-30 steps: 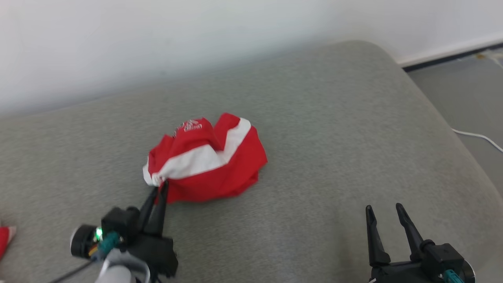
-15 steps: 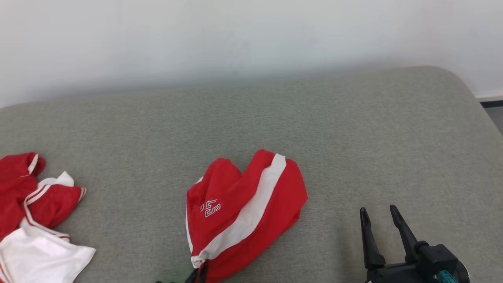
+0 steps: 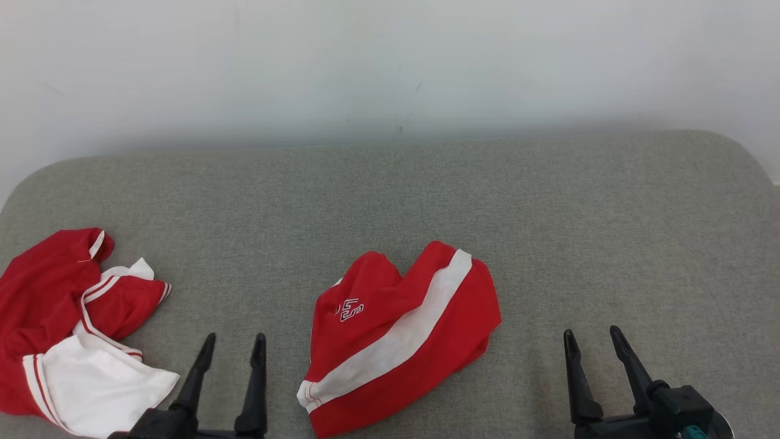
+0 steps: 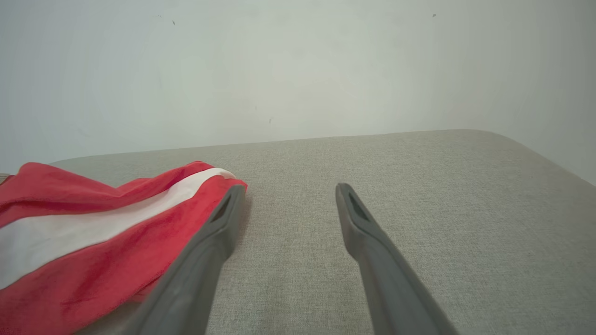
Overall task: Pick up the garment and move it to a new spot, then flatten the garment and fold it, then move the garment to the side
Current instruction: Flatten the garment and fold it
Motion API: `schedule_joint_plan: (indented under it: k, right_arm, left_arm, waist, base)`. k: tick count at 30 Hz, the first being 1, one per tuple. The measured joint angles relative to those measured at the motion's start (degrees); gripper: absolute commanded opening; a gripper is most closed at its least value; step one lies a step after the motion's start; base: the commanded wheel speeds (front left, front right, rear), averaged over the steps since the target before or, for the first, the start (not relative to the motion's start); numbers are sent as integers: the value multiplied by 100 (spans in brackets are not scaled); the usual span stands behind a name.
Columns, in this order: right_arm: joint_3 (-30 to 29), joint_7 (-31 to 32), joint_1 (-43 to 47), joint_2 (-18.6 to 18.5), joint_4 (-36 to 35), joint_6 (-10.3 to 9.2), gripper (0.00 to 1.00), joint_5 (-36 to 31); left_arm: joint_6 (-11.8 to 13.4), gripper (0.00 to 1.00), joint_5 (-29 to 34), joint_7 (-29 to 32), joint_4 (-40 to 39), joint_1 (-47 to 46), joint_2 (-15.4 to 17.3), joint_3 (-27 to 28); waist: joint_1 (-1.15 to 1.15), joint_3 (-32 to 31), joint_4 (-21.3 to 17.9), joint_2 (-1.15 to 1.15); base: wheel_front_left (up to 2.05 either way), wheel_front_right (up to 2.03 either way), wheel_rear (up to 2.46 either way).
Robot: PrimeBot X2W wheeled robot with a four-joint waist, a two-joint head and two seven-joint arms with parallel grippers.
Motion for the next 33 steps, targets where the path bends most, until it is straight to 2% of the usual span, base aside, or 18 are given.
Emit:
schedule_joint_plan:
  k: [5, 10, 14, 21, 27, 32, 33]
  right_arm:
    - [23, 0, -2, -1, 54, 0, 100, -31]
    - [122, 0, -130, -13, 170, 0, 100, -112]
    - [420, 0, -581, -225, 626, 0, 100, -109]
    - [1101, 69, -2022, -686, 2183, 0, 100, 87]
    - [1475, 285, -3020, -808, 3620, 0, 100, 397]
    - [1758, 448, -3326, -793, 4551, 0, 100, 699]
    - [1833, 453, -3369, -775, 4664, 0, 47, 766]
  left_arm:
    - [192, 100, 226, 0, -166, 144, -35, 541]
    - [182, 100, 376, 0, -250, 231, -55, 857]
    - [107, 100, 470, 1, -330, 210, -73, 956]
    - [47, 100, 513, 1, -344, 35, -144, 824]
    - [41, 100, 492, 0, -285, -73, -167, 661]
    - [77, 100, 390, 1, -250, -144, -178, 519]
    - [93, 100, 369, 1, -250, -144, -179, 506]
  waist:
    - [0, -50, 86, 0]
    - [0, -40, 147, 0]
    - [0, 34, 209, 0]
    - [1, 231, 431, 0]
    - [1, 365, 729, 0]
    - [1, 421, 971, 1]
    - [1, 425, 1005, 0]
  base:
    - [0, 0, 0]
    - [0, 0, 0]
    - [0, 0, 0]
    - [0, 0, 0]
    - [0, 0, 0]
    - [0, 0, 0]
    - [0, 0, 0]
